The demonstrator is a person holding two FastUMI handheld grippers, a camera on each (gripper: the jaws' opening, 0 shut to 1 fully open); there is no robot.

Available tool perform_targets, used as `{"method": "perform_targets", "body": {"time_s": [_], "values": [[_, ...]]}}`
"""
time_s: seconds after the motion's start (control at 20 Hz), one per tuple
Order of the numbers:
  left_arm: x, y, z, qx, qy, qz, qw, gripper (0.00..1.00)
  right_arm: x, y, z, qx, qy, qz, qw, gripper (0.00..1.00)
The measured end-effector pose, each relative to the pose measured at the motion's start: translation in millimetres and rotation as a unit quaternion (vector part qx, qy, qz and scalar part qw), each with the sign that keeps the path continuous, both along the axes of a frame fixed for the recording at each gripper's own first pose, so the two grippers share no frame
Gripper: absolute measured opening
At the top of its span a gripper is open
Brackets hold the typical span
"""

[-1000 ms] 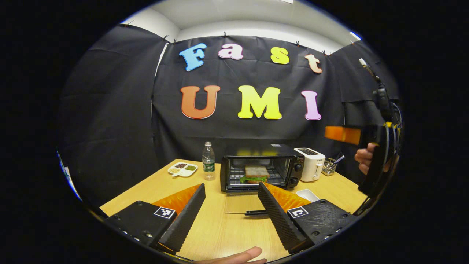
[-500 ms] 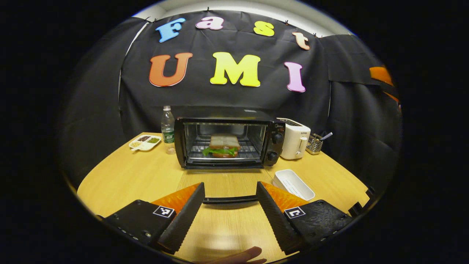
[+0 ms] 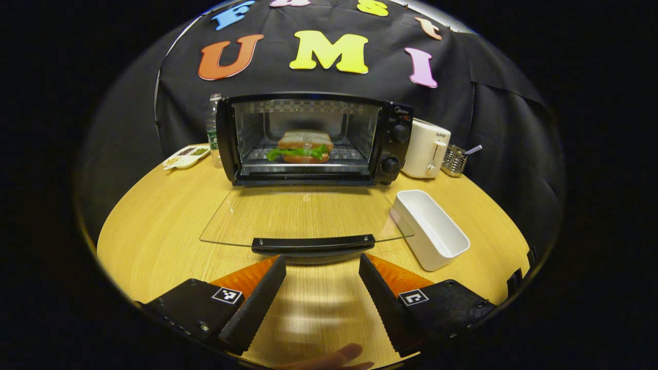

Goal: Open the electric oven with the left hand, put the food in, and close the electric oven.

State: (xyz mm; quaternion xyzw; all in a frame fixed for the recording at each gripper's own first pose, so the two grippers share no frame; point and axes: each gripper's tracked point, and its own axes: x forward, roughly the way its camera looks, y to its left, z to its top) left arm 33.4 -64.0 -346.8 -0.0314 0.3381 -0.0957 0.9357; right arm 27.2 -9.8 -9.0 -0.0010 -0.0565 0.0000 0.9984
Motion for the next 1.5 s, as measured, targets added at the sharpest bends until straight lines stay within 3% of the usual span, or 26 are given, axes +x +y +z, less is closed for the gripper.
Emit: {"method": "perform_targets", "body": {"time_s": [0.15,0.2,0.35,0.75,0.8,0.85,0.9,0.95,1.05,1.1,1.15,1.2,1.35,1.5], "values": [[7,0,-10,0.014,0.013,0.006,1.0,0.95,6,-5,-7,0.008,-0.007,0.008,1.0,1.0],[9,3,-13,0.027,0.017,0.01,0.999,0.95,7,-12,-9,0.006,-0.01,0.003,1.0,0.89],[18,6,-14,0.053,0.017,0.017,0.998,0.93,12,-33,-15,0.001,-0.014,-0.022,1.0,0.89],[19,6,-7,0.056,0.028,0.024,0.998,0.93,17,-48,-30,0.013,-0.005,-0.011,1.0,0.89],[19,6,-4,0.054,0.026,0.024,0.998,0.93,17,-50,-31,0.011,-0.005,-0.013,1.0,1.0],[19,7,-3,0.05,0.026,0.026,0.998,0.93,16,-51,-30,0.01,-0.005,-0.014,1.0,0.89],[20,7,1,0.048,0.024,0.027,0.998,0.93,15,-52,-30,0.009,-0.006,-0.014,1.0,0.89],[20,7,3,0.049,0.021,0.028,0.998,0.93,14,-53,-31,0.009,-0.006,-0.014,1.0,1.0],[22,6,13,0.056,0.007,0.028,0.998,0.93,11,-53,-29,0.007,-0.008,-0.013,1.0,1.0],[24,7,18,0.06,-0.003,0.026,0.998,0.93,10,-54,-29,0.006,-0.009,-0.014,1.0,0.89],[26,7,22,0.06,-0.008,0.027,0.998,0.93,10,-57,-29,0.006,-0.008,-0.018,1.0,0.89],[27,7,26,0.054,-0.01,0.03,0.998,0.93,11,-60,-30,0.003,-0.006,-0.027,1.0,1.0],[32,8,41,0.037,-0.034,0.042,0.998,0.94,9,-65,-30,-0.012,-0.002,-0.045,0.999,1.0],[41,10,56,0.033,-0.048,0.047,0.997,0.94,4,-58,-31,-0.008,0.003,-0.033,0.999,1.0]]}}
